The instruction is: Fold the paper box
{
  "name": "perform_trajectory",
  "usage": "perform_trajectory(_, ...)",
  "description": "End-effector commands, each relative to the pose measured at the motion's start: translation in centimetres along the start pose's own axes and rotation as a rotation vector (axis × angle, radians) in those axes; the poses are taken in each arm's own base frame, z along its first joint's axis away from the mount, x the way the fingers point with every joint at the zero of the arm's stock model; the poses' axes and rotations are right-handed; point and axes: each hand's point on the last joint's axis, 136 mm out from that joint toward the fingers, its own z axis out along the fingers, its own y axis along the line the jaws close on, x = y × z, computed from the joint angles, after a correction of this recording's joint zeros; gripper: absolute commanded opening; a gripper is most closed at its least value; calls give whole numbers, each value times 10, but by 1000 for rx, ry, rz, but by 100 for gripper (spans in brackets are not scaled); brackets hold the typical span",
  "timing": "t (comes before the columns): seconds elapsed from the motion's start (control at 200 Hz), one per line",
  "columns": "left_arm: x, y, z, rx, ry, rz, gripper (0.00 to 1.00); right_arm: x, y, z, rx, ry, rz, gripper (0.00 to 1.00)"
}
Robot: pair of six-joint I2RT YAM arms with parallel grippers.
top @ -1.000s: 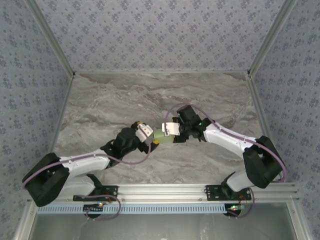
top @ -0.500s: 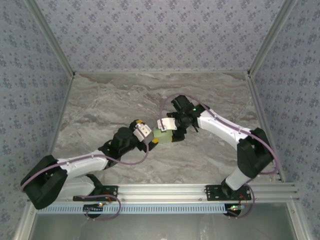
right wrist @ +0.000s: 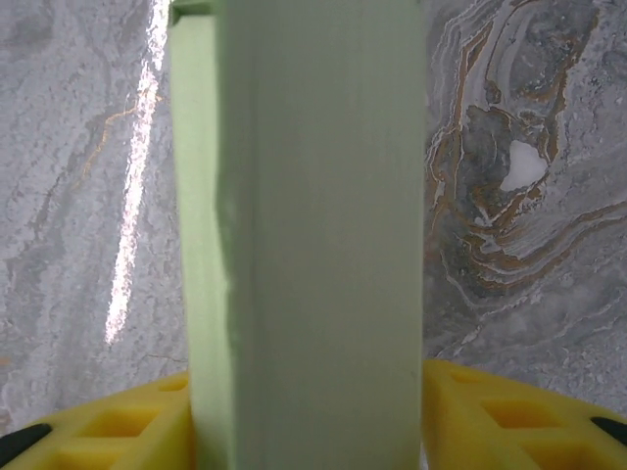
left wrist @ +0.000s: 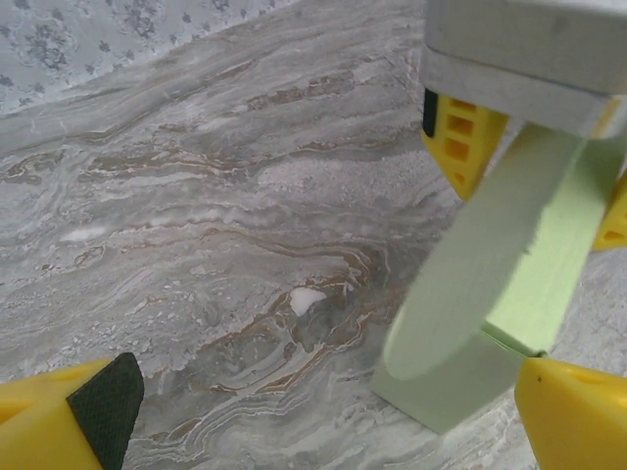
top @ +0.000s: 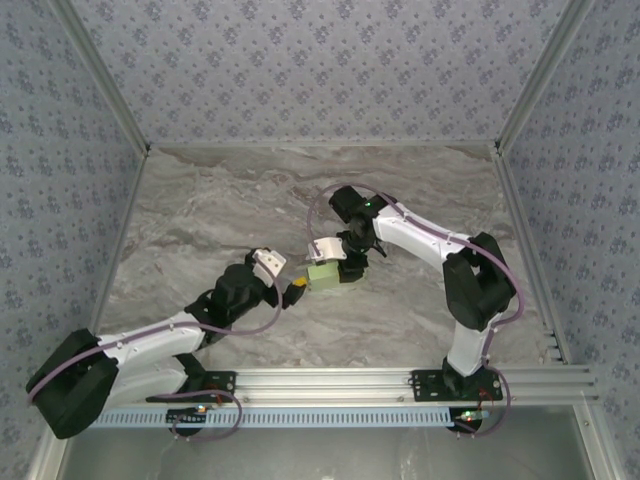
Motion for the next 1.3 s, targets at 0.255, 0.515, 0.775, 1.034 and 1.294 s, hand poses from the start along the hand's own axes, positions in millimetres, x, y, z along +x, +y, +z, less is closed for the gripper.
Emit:
perform_trajectory(0.255,-9,5,-2,-11,-14,-89,99,1,-13,-5,43,3,173,50)
perform_trajectory(0.515,-12,8,7,-33,22,-118,99,-18,-17,-27,140,-135,244,76)
perform_trajectory(0.775,-19,4,8,-12,46,-153,97,-16,-5,-75,284,-224,318,79)
perform_trajectory(1.034,-25,7,17,-38,128,-182,84,31,5,-102,483,-377,563,77)
perform_trajectory(1.294,-25,-9,24,23,184,-109,76,60,3,-79,501,-374,686,63)
